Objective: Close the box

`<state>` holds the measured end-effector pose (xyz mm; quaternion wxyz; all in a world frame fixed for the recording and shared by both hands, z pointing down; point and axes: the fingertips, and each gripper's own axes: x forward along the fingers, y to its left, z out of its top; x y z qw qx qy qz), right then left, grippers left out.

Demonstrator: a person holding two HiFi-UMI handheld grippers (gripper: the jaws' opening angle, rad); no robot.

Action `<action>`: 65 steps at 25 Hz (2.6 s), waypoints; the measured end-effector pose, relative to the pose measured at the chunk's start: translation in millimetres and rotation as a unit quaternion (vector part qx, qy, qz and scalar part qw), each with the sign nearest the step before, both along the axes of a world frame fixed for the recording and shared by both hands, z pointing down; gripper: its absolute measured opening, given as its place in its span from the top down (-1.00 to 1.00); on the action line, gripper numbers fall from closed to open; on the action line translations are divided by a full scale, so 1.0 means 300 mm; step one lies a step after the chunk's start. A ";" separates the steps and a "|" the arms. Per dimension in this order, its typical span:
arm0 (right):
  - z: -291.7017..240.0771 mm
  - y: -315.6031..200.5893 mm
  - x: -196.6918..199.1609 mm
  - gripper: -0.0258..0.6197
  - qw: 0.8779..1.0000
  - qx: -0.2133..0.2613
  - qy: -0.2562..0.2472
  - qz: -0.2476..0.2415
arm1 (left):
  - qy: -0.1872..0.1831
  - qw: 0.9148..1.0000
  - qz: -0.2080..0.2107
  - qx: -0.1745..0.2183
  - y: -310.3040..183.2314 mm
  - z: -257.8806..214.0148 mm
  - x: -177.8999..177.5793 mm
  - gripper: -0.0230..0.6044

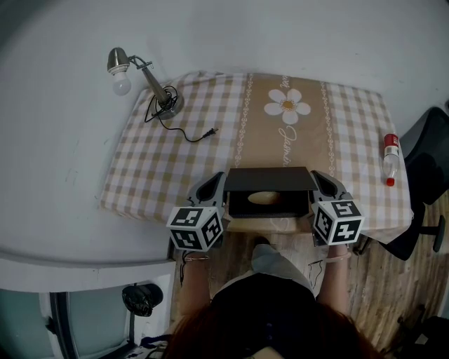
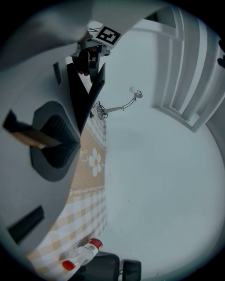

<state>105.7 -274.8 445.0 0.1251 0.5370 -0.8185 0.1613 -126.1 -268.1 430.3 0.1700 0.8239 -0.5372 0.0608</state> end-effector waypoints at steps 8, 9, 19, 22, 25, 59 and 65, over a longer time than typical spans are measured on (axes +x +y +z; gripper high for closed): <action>0.012 0.025 -0.027 0.87 1.000 -0.005 0.015 -0.013 | -0.002 1.000 0.012 -0.005 0.022 0.009 0.005 0.84; 0.013 0.028 -0.028 0.87 1.000 -0.007 0.015 -0.014 | -0.002 1.000 0.013 -0.006 0.026 0.011 0.004 0.84; 0.016 0.058 -0.035 0.87 0.999 -0.005 0.033 -0.021 | -0.004 1.000 0.019 -0.009 0.059 0.019 0.006 0.84; 0.018 0.071 -0.031 0.87 0.999 -0.005 0.036 -0.021 | -0.008 1.000 0.022 -0.011 0.073 0.026 0.008 0.84; 0.015 0.082 -0.030 0.87 0.999 -0.003 0.042 -0.021 | -0.011 1.000 0.024 -0.013 0.085 0.030 0.008 0.84; 0.009 0.226 -0.017 0.87 0.999 0.007 0.052 -0.011 | -0.032 0.998 0.059 -0.017 0.236 0.057 0.050 0.84; 0.014 0.251 -0.012 0.87 0.999 0.007 0.051 -0.009 | -0.032 0.998 0.059 -0.019 0.259 0.064 0.054 0.84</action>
